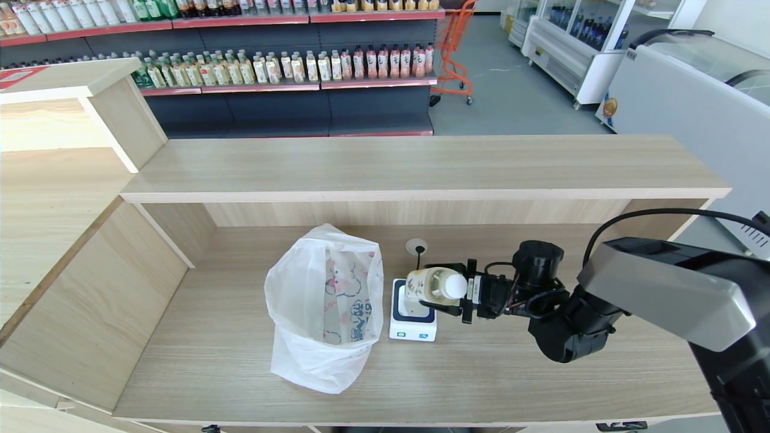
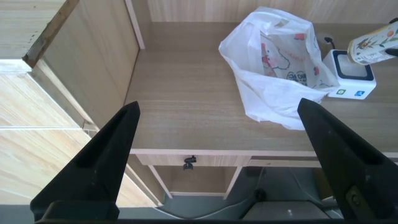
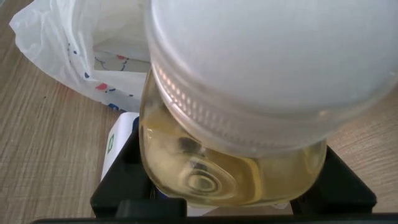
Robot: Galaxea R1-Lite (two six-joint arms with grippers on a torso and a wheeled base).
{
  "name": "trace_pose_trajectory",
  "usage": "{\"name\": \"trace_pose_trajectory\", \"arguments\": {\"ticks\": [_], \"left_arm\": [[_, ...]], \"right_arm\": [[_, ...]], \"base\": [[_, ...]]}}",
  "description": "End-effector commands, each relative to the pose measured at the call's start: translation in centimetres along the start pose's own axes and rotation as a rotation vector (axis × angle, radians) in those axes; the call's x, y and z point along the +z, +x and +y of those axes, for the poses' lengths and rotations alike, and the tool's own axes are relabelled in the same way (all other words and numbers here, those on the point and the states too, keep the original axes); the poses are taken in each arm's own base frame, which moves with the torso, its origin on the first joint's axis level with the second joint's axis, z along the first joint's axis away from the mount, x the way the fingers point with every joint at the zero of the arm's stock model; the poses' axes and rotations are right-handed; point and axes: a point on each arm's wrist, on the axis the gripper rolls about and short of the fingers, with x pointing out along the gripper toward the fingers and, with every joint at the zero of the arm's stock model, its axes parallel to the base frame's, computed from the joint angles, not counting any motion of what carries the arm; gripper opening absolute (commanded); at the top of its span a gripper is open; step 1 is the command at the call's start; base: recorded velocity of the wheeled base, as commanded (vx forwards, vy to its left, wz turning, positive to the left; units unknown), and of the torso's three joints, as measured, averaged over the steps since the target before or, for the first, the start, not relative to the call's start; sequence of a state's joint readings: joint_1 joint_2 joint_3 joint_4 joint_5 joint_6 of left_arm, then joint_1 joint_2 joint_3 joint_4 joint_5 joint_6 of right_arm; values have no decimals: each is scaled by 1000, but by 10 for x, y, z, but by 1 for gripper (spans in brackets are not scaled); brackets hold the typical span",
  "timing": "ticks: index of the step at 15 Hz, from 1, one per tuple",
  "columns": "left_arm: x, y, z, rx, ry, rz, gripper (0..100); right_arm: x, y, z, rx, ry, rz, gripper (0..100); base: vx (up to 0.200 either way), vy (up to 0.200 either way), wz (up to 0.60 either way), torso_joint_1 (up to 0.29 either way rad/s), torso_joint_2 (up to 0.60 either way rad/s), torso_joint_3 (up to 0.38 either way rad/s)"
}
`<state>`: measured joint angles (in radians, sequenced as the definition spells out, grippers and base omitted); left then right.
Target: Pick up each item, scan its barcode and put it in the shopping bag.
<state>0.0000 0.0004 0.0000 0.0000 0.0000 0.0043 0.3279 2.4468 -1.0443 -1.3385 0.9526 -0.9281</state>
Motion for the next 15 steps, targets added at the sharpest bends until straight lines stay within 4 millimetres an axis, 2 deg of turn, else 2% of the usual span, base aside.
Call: {"name": "trace_pose_trajectory", "arguments": {"ticks": [1,5,7,8,9,11,12,13,15], "left_arm": [[0,0,0,0,0,0,100],[0,0,0,0,0,0,100],[0,0,0,0,0,0,100],[0,0,0,0,0,0,100],[0,0,0,0,0,0,100],[0,0,0,0,0,0,100],[0,0,0,0,0,0,100],[0,0,0,0,0,0,100],[0,0,0,0,0,0,100]], "right_arm": [[-5,2,4,5,10,5,0],[-4,-1,1,-3,26,9,0],[6,-16,-17,-45,58,14,0],[22,-32,-32,-83,106,18,0],[49,-53,-40,-115,185,15,0],[103,-86,-33,-159,371,-8,0],[118,-97,-24,-186,453,-8,0],[125,-102,-18,-208,520,10,0],[145,-111,-18,-334,659,35,0]], "base": [[0,0,0,0,0,0],[0,0,0,0,0,0],[0,0,0,0,0,0],[0,0,0,0,0,0],[0,0,0,0,0,0],[0,0,0,0,0,0],[0,0,0,0,0,0],[0,0,0,0,0,0],[0,0,0,0,0,0]]}}
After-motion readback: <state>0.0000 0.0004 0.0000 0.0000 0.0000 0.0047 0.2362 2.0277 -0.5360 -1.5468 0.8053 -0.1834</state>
